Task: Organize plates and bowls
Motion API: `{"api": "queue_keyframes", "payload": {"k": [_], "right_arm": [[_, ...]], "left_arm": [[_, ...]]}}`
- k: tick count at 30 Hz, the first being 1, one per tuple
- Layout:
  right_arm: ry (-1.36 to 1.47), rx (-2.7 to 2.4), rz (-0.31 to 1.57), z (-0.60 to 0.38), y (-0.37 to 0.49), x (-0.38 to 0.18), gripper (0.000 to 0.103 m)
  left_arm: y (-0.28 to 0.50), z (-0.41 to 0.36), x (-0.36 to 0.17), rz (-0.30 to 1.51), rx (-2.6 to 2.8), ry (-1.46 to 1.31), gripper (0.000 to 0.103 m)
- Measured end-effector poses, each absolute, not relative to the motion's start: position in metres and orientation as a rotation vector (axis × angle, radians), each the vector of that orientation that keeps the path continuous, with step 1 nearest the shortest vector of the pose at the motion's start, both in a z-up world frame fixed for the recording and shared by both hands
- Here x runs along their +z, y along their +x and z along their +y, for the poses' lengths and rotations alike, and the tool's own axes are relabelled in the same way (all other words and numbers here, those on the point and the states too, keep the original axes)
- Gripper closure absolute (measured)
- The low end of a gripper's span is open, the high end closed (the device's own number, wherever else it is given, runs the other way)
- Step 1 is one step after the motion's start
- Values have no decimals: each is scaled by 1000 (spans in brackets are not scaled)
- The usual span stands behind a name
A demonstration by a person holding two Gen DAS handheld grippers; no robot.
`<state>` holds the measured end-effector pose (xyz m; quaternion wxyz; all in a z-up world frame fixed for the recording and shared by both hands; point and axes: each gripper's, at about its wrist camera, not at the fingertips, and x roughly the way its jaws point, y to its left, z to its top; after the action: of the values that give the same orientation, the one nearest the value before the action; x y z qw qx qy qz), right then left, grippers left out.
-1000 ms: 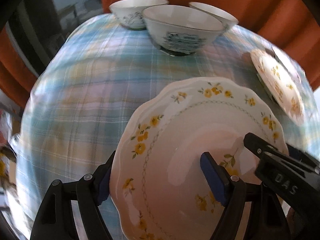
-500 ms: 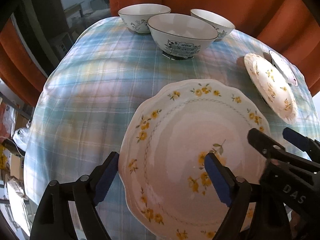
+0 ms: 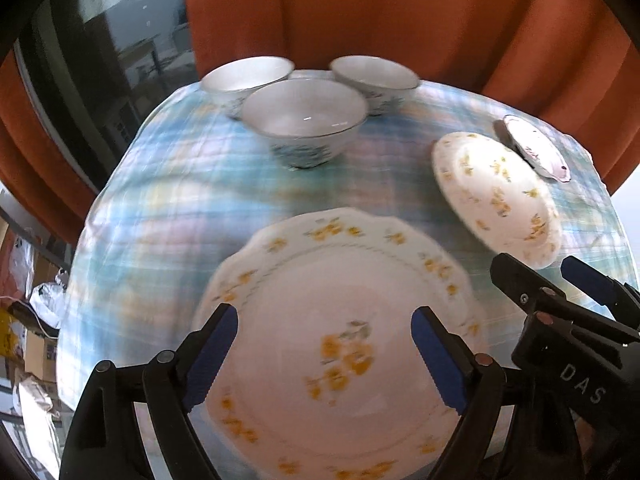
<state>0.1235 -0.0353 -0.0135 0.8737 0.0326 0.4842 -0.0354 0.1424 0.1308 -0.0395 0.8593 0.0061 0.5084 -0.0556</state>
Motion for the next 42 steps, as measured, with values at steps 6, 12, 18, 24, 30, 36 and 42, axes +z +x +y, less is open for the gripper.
{"api": "queue_keyframes", "payload": {"k": [6,12,18,24,30,36,42], "right_arm": [[100,-95,1010,-79,134,-8,15],[161,-62,1062,-131,161,-9,15],[177,-66,1041,-172,192,-11,15],[213,-62,1053,-203,227,-24,15],[192,-60,1070,-217,255,-45,15],[167,-63,1114,-222,272,-68,18],[202,-20,1156,-222,279,-86,33]], "left_arm": [[152,85,-41,1048,-121,15,13],[176,37,-42,1044,-106,18,13],[211,-4,-45,1046,-56,23,13],[238,-26,-56,1056,21,1,15],[266,-39,-79,1082,53,18,16],[282,-42,-104,1158,61,7,19],[285,-43,-110,1168,76,23,22]]}}
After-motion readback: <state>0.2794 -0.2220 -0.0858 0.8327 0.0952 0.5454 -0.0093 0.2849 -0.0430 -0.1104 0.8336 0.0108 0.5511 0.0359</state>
